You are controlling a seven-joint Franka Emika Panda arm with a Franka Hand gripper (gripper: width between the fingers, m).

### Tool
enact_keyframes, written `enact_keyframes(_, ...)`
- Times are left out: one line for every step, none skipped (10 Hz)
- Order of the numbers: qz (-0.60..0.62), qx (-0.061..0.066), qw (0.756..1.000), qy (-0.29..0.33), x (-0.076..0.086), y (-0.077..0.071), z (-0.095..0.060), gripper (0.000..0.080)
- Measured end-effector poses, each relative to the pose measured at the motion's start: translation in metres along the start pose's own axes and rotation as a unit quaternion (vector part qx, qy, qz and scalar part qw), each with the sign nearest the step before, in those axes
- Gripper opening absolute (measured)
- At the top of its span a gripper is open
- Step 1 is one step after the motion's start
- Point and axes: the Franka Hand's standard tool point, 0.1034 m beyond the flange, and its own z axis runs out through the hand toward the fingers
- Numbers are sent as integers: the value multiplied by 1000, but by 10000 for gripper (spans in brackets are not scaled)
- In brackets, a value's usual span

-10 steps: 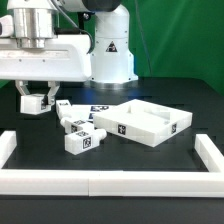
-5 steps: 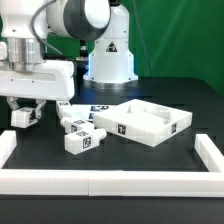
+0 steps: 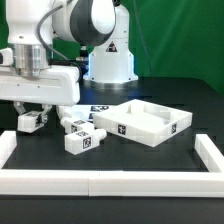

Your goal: Assemble one leg

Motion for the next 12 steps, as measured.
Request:
enact_keyframes(0, 0, 1000, 0, 0, 0, 0, 381)
enact_keyframes(-1, 13, 1000, -14, 0, -7, -2, 520)
enact_keyframes(-9, 35, 999, -30, 6, -21, -16, 608)
enact_keyframes(-21, 39, 999, -22, 13, -35, -31, 608)
enact_keyframes(-59, 48, 997, -25, 18, -56, -48, 641)
enact_keyframes(-92, 52, 994, -20, 26, -72, -65, 647)
enact_keyframes(-131, 51, 990, -13, 31, -85, -72, 647)
enact_keyframes(-168, 53, 984, -10, 32, -99, -73, 649)
enact_keyframes(-217, 52, 975, 0, 32, -115, -72, 649)
enact_keyframes(-257, 40, 965, 15, 28, -122, -65, 649)
enact_keyframes(-291, 43, 956, 9, 26, -118, -64, 649)
enact_keyframes(-315, 41, 948, 11, 27, -116, -65, 649)
